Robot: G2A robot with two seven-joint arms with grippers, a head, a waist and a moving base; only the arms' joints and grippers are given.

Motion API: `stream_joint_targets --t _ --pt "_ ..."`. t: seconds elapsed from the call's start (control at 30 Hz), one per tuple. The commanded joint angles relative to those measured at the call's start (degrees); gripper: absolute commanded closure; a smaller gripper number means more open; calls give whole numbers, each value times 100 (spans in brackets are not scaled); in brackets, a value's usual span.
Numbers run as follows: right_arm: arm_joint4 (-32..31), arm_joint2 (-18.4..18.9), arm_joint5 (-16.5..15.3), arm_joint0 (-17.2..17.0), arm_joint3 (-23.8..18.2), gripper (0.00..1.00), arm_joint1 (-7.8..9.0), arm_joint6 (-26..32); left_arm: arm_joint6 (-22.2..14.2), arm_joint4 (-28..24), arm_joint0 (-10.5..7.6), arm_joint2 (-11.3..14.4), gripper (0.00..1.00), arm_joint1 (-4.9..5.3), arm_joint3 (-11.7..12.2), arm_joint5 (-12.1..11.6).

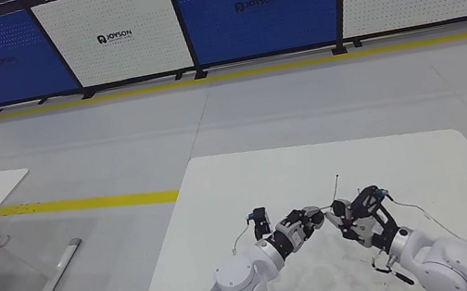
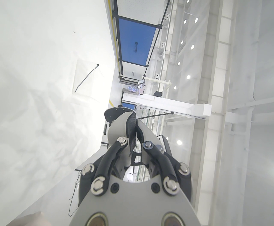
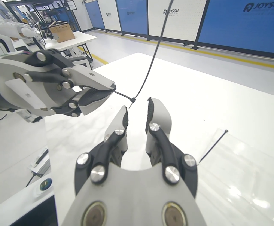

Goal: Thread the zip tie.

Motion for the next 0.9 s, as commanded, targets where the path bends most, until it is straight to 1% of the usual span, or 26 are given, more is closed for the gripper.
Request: stream_joint_targets --t 0.0,0.1,0.4,0.53,0.67,0.77,0.83,0.87 --pt "29 -17 0 18 2 81 14 -31 0 0 0 0 100 0 0 0" --pt "58 -39 0 36 1 83 40 -81 0 0 0 0 100 0 0 0" --pt "113 -84 0 67 -1 82 101 -157 0 0 0 0 100 0 0 0" --pt "149 -93 0 78 9 84 119 -192 0 0 0 0 100 0 0 0" --pt "166 -99 0 88 11 89 133 -210 0 0 0 0 100 0 0 0" --pt "173 -111 0 98 7 88 141 -212 0 0 0 0 100 0 0 0" --pt "188 -116 0 106 11 92 144 -218 0 0 0 0 100 0 0 0" --pt "194 -118 0 111 14 99 146 -220 0 0 0 0 100 0 0 0"
